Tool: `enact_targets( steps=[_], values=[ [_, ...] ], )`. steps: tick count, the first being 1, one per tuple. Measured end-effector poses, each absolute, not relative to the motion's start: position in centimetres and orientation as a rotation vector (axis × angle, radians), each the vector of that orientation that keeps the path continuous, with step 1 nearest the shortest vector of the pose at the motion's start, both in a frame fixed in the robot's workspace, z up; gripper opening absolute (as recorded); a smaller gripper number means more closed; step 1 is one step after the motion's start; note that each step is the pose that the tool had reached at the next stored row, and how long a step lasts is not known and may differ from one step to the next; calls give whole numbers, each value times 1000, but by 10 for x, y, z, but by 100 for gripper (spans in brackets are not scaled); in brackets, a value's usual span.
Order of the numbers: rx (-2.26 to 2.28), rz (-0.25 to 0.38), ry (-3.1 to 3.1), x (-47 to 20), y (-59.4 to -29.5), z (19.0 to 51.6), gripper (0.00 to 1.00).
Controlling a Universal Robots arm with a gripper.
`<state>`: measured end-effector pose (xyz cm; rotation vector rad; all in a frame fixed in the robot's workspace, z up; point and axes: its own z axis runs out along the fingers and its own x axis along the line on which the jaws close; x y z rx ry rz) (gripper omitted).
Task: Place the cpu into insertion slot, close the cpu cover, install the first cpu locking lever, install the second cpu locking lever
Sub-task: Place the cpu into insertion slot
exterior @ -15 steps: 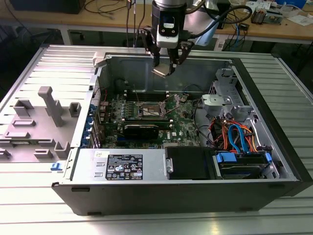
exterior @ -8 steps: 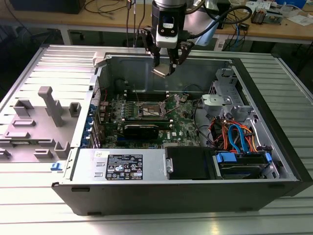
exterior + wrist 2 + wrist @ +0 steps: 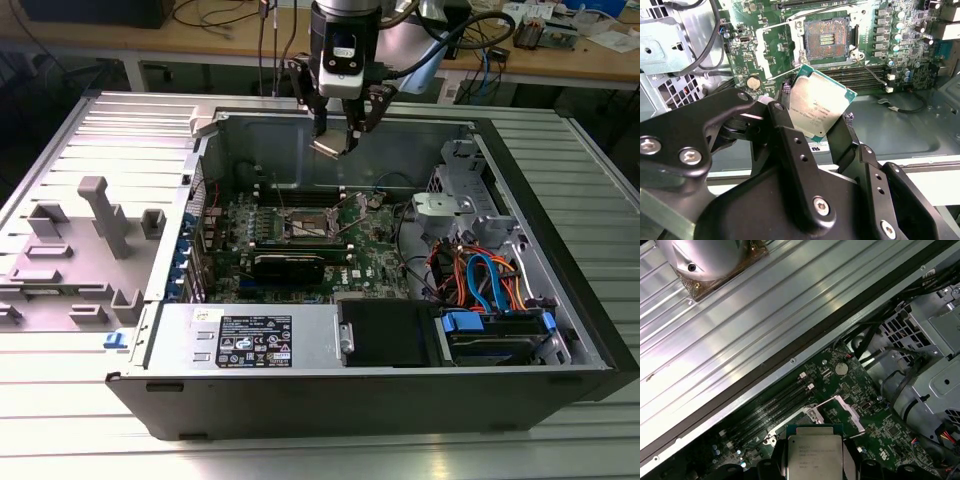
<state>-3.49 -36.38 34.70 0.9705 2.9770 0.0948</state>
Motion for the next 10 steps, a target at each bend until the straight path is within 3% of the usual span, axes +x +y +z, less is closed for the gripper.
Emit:
enact_targets(
  steps=[10],
  values=[
    [1197,80,2886,-35,-364,343,54]
  ],
)
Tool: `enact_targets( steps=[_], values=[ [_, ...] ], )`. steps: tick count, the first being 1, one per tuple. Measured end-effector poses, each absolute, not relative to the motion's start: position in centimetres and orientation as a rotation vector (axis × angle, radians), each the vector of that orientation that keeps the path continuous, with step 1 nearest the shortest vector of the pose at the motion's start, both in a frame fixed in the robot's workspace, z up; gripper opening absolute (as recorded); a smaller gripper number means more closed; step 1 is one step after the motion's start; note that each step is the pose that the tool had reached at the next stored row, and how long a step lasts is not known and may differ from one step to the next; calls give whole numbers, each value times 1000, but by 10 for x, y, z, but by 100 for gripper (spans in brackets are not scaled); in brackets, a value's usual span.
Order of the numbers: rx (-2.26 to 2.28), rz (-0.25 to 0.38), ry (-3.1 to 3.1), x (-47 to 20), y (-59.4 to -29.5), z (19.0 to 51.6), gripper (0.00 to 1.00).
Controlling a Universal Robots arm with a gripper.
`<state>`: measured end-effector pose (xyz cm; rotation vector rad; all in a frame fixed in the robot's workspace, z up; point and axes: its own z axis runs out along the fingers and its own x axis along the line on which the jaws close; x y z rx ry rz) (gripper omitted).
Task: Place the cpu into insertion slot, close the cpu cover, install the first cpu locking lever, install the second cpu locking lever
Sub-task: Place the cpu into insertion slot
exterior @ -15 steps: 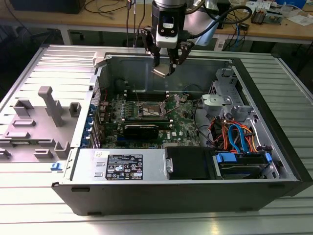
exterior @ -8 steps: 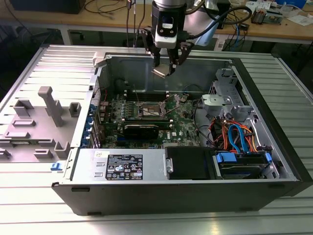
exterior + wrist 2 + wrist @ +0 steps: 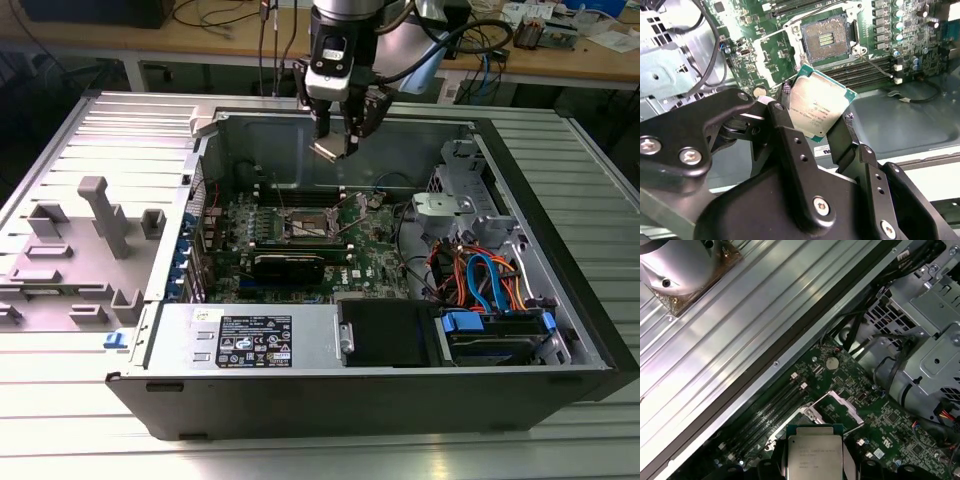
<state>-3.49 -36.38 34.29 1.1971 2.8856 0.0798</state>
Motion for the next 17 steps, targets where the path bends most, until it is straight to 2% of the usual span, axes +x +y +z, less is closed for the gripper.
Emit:
enact_targets(
  steps=[17],
  values=[
    [1388,66,2792,-35,-364,340,54]
  ],
)
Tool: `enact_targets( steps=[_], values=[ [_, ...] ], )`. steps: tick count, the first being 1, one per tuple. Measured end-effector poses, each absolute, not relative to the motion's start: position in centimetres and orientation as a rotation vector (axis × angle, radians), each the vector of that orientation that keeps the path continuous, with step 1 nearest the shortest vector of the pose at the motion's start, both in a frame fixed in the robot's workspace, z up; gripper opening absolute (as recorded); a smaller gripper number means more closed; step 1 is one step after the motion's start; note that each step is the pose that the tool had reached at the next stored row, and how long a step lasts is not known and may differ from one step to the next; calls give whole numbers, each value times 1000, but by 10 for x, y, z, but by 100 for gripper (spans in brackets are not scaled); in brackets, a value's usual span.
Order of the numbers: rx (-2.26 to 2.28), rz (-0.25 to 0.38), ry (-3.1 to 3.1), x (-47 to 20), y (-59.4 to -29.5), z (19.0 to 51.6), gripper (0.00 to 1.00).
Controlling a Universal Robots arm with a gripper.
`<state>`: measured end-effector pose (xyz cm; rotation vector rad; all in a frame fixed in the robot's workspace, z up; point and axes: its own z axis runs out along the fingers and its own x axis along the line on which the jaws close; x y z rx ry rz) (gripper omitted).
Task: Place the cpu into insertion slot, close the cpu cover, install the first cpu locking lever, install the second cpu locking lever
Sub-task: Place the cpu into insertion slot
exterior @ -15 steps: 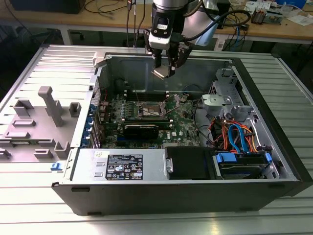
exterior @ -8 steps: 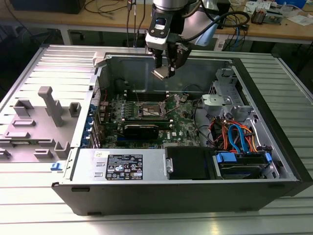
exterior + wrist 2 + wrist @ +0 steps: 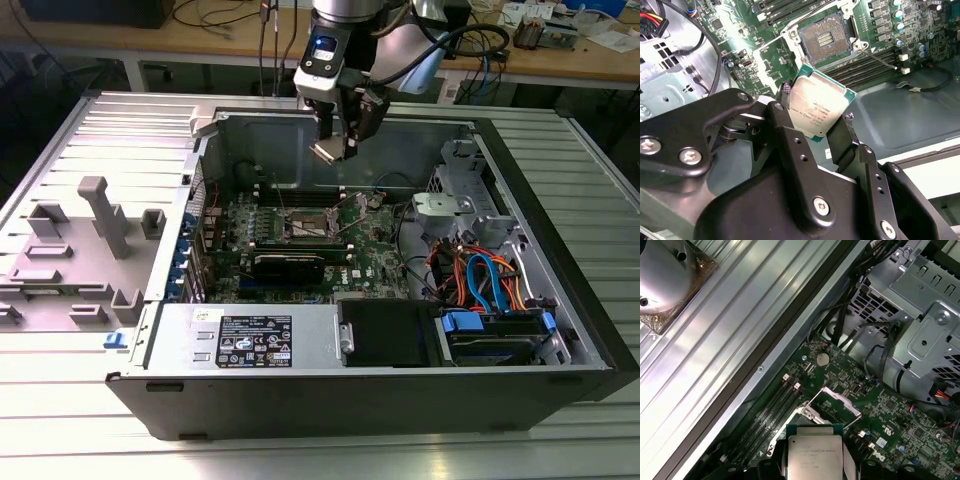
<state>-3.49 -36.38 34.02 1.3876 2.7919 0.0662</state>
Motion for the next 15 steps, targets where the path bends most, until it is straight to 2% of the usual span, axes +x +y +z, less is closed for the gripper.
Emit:
enact_targets(
  steps=[15],
  values=[
    [1444,61,2761,-35,-364,340,54]
  ],
)
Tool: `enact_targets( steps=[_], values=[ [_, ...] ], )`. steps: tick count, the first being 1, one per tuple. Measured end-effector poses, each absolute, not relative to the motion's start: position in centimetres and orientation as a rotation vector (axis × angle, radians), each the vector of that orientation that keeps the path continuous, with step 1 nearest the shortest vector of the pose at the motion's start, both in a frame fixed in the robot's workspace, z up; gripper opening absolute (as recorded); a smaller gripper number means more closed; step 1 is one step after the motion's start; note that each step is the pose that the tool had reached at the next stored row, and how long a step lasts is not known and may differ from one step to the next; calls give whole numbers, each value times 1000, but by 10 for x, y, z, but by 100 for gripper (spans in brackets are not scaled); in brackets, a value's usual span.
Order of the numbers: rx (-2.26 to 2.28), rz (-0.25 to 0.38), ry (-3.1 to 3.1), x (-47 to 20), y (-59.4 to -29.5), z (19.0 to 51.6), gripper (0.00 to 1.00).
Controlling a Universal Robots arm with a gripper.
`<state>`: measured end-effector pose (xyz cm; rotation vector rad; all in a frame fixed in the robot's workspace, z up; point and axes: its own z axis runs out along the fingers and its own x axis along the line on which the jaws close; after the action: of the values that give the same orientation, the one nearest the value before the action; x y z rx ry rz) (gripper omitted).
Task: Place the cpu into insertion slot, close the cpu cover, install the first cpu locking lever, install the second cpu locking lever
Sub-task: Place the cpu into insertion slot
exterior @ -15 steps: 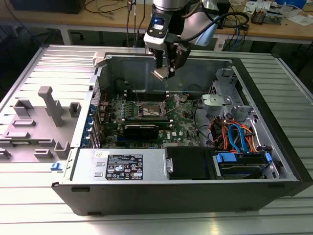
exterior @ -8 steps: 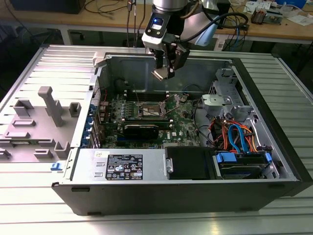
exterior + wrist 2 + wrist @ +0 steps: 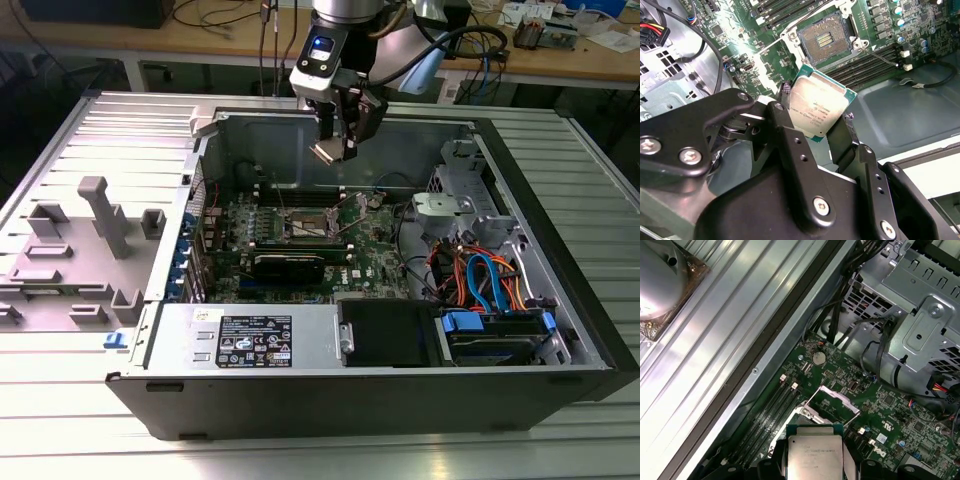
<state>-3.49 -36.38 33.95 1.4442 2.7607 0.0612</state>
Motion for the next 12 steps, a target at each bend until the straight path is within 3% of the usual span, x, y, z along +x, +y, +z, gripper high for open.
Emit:
enact_targets(
  steps=[12],
  values=[
    [1473,61,2745,-37,-365,339,54]
  ],
)
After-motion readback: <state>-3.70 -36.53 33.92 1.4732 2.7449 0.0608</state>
